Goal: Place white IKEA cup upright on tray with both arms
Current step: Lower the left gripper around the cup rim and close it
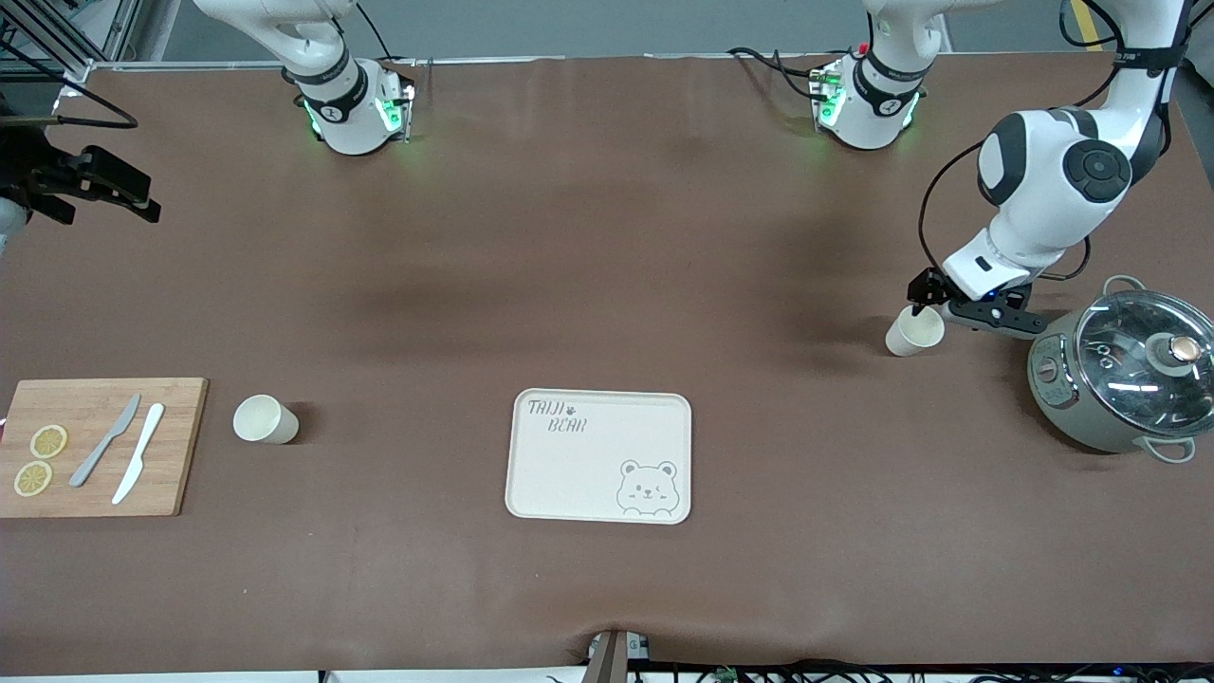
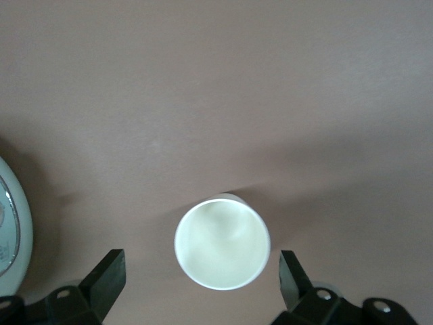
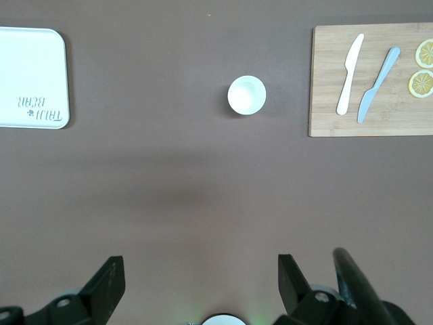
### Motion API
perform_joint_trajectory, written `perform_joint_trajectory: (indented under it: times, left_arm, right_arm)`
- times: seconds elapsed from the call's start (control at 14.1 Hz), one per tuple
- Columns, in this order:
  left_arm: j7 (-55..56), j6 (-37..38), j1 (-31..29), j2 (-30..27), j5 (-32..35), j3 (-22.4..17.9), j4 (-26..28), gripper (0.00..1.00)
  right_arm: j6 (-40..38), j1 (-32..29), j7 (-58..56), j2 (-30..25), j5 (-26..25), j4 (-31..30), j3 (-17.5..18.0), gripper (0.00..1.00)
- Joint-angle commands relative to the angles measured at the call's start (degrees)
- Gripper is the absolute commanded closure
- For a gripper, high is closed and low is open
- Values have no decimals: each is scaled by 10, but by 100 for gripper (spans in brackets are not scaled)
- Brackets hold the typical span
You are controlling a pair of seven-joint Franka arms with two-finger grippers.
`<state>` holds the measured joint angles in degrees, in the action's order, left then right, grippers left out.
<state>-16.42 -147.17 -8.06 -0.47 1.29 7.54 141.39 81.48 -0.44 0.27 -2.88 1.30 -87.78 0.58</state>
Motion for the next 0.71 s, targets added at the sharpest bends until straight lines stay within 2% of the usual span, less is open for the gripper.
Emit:
perform_joint_trajectory:
  times: [0.0, 0.42, 0.64]
  left_arm:
    - [-27, -54, -26, 24, 12, 6, 16, 0]
    - [-48, -136, -43, 76, 13, 5, 34, 0]
    - [-51, -146, -43, 84, 13, 5, 35, 0]
  right_arm:
    - [3, -1, -8, -6, -7, -6, 0, 0]
    - [3, -1, -8, -6, -7, -6, 0, 0]
    - [3, 0, -8, -6, -7, -5, 0, 0]
